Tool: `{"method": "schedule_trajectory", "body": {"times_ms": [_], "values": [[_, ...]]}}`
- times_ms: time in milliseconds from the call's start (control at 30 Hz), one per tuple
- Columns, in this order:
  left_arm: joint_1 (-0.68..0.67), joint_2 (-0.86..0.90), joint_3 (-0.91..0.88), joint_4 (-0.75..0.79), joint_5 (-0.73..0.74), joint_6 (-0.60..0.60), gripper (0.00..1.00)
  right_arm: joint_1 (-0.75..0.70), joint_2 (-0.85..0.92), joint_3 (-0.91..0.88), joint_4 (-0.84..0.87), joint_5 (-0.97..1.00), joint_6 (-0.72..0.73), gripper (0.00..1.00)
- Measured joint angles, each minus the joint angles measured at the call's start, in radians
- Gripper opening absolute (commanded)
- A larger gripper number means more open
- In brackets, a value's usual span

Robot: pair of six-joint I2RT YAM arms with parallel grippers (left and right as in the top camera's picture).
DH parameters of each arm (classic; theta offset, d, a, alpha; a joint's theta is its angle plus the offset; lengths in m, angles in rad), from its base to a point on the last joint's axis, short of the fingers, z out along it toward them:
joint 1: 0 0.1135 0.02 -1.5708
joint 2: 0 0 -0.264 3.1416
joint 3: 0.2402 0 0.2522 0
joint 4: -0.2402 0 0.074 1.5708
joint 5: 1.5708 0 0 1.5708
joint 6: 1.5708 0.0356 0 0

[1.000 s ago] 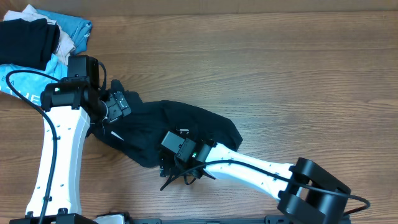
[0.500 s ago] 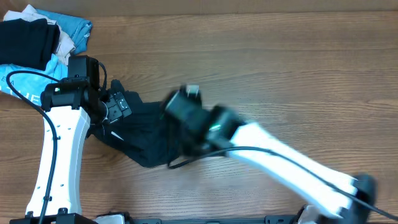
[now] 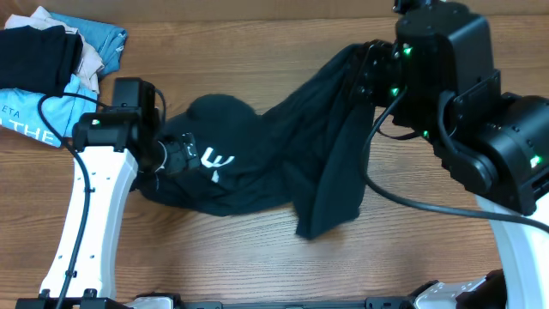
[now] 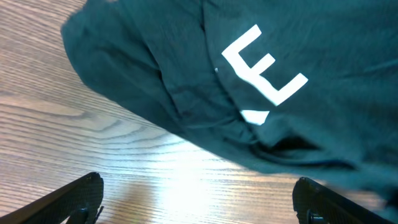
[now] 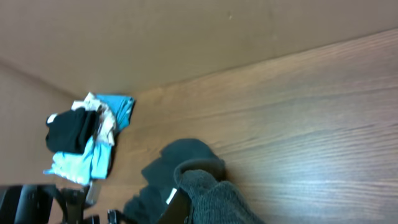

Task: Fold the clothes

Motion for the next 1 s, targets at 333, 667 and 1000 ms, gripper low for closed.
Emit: {"method": "schedule_trajectory", "body": {"times_ms": [333, 667, 1000], "values": [[-0.058, -0.001, -0.203, 0.089, 0.016, -0.023, 1.0, -0.302, 0.002, 0.0, -0.1, 0.121, -0.004, 1.0], [-0.058, -0.001, -0.245, 0.142, -0.006, -0.06, 1.0, -0.313, -0.001, -0.05, -0.311, -0.165, -0.027, 1.0], [-0.058, 0.167, -0.264, 0.201, -0.081, -0.156, 1.0, -0.313, 0.009, -0.472, -0.198, -0.275, -0.045, 1.0]]}}
